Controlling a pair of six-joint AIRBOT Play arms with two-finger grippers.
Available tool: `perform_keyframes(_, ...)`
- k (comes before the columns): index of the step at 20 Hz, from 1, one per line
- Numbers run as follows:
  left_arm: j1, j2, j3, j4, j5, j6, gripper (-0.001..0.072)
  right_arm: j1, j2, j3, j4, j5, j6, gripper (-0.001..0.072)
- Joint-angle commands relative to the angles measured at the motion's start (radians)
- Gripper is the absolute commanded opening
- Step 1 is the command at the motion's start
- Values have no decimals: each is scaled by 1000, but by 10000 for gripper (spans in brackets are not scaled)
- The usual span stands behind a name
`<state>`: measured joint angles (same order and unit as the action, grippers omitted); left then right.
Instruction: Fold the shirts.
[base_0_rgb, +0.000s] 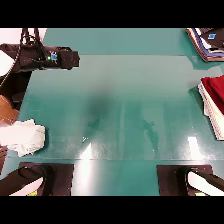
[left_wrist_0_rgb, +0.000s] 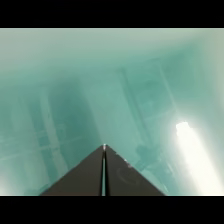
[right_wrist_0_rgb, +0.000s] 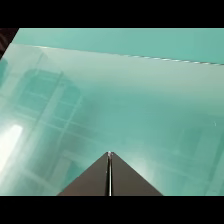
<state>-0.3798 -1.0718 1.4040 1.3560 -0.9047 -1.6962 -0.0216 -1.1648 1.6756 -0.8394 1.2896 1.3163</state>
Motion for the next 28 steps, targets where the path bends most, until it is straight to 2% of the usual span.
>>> perform_keyframes(1, 0, 0, 0, -24, 27, -4, 27, 1, 0, 1, 0, 27, 0, 16)
perform_keyframes(3, 12, 7, 2, -12, 19, 23, 27, 1, 0, 1, 0, 32, 0, 16)
perform_keyframes(5, 51, 45, 2, 67, -144, 30, 27, 1, 0, 1, 1, 31, 0, 16)
perform_keyframes(8, 117, 143, -13, 321, -412, 30, 27, 1, 0, 1, 0, 32, 0, 16)
perform_keyframes(12, 229, 286, -198, 505, -610, 29, 35, 1, 0, 0, 1, 30, 0, 16)
perform_keyframes(13, 251, 304, -273, 511, -629, 29, 311, 1, 0, 0, 0, 30, 0, 16)
perform_keyframes(14, 264, 309, -346, 511, -629, 24, 630, 1, 0, 0, 1, 30, 0, 16)
perform_keyframes(15, 266, 309, -420, 517, -617, 14, 667, 1, 0, 0, 1, 30, 0, 16)
perform_keyframes(16, 265, 309, -509, 518, -592, 9, 604, 1, 0, 0, 0, 30, 0, 16)
perform_keyframes(20, 265, 309, -775, 518, -503, -35, 601, 1, 0, 0, 0, 30, 0, 16)
perform_keyframes(24, 265, 309, -871, 521, -496, -89, 600, 1, 0, 0, 0, 26, 0, 16)
perform_keyframes(25, 265, 310, -870, 521, -502, -106, 523, 1, 0, 0, 0, 24, 0, 16)
perform_keyframes(26, 265, 311, -870, 521, -505, -103, 198, 1, 0, 0, 0, 23, 0, 17)
perform_keyframes(27, 265, 311, -870, 521, -509, -103, 54, 1, 0, 0, 0, 22, 0, 16)
perform_keyframes(28, 265, 311, -869, 521, -511, -105, 64, 1, 0, 0, 0, 22, 0, 16)
